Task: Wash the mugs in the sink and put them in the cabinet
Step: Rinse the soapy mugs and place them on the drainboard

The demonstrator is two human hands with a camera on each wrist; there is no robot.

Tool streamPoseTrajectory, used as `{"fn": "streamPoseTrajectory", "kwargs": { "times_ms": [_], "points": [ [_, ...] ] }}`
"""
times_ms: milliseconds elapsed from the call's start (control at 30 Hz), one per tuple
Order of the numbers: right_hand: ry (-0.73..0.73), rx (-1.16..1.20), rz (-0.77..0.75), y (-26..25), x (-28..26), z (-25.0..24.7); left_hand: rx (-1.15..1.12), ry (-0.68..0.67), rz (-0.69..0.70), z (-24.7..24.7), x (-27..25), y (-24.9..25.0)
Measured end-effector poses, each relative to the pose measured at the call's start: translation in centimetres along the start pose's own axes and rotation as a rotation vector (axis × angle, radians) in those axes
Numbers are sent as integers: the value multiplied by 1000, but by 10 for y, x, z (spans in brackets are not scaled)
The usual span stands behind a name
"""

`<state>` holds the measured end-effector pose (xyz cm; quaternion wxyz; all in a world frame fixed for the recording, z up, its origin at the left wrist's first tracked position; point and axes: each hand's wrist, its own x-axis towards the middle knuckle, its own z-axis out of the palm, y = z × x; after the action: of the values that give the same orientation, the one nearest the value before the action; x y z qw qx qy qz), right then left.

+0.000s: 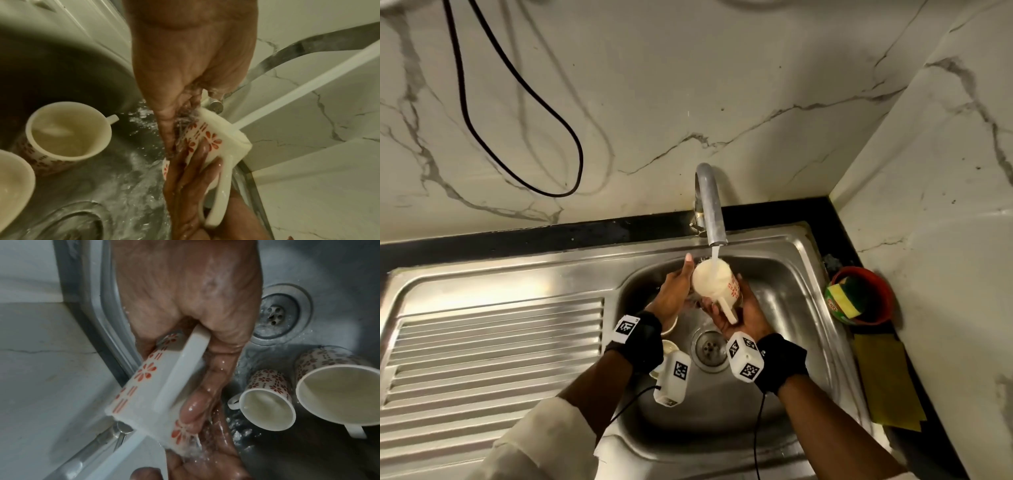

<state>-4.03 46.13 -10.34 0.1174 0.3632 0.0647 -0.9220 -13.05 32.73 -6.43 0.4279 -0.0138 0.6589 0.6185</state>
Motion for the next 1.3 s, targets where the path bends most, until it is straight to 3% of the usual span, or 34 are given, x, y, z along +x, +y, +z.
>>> {"fn": "streamPoseTrajectory", "kwargs": {
  "times_ms": [167, 333, 433, 600, 667, 833, 967, 1067, 1200, 1300],
  "points": [
    [-50, -49, 53, -4, -3, -5, 10, 5, -58, 10, -3, 7],
    [63, -380, -100, 1, -11, 27, -33, 47, -83, -9, -1, -3],
    [116, -745, -222, -2, -25, 40, -38, 96, -88, -15, -7, -7],
    [161, -1679, -576, 6, -24, 38, -64, 112, -157, -10, -8, -12],
    [152, -1864, -657, 6, -26, 33, -16, 153, -192, -6, -4, -16],
    [346, -1989, -752, 6, -16, 12, 73, 136, -117, -4, -4, -13],
    [156, -1885, -702, 3, -30, 22, 86, 192, -28, -13, -5, -3],
    [238, -1971, -831, 4, -29, 22, 152, 174, 16, -15, -7, 5],
    [122, -1893, -805, 4, -28, 24, 212, 137, 7, -9, -10, 5],
    [224, -1907, -882, 5, -24, 22, 228, 143, 25, -9, -13, 3]
  ]
}}
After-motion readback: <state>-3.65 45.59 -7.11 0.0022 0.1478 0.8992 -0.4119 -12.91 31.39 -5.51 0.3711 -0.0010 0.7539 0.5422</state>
